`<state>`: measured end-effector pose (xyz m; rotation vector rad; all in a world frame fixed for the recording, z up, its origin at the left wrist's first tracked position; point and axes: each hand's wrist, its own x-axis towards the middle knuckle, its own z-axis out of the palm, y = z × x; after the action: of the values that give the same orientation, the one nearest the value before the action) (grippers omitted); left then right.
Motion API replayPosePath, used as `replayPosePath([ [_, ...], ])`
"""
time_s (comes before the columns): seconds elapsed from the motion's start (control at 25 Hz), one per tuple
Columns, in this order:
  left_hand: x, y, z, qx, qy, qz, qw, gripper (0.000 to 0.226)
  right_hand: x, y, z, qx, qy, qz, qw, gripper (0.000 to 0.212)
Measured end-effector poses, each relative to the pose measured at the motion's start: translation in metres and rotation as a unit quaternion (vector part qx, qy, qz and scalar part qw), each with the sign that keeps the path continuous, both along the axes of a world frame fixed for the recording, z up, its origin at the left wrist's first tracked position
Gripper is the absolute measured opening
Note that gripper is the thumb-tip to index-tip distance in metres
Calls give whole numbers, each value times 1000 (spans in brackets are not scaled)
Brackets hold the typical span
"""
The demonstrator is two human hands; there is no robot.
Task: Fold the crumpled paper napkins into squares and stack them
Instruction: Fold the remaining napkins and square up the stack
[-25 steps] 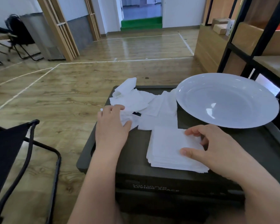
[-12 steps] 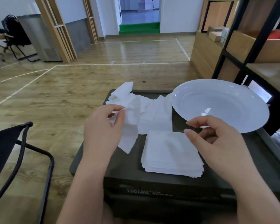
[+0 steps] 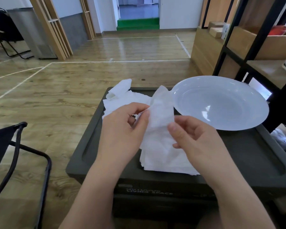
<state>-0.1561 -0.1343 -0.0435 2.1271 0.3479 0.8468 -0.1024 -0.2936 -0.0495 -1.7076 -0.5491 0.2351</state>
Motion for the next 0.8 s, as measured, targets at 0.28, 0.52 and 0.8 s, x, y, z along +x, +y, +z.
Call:
replayPosePath([
  [0.28, -1, 7, 2, -90, 40, -19, 995, 26, 6, -5, -6, 48, 29, -3, 998, 14],
  [0.52, -7, 23, 6, -276, 269, -136, 912, 66, 11, -15, 0, 142, 45, 55, 987, 19],
  [0.8, -6, 15, 9, -372, -15, -273, 887, 55, 12, -18, 2, 127, 35, 59, 989, 21],
])
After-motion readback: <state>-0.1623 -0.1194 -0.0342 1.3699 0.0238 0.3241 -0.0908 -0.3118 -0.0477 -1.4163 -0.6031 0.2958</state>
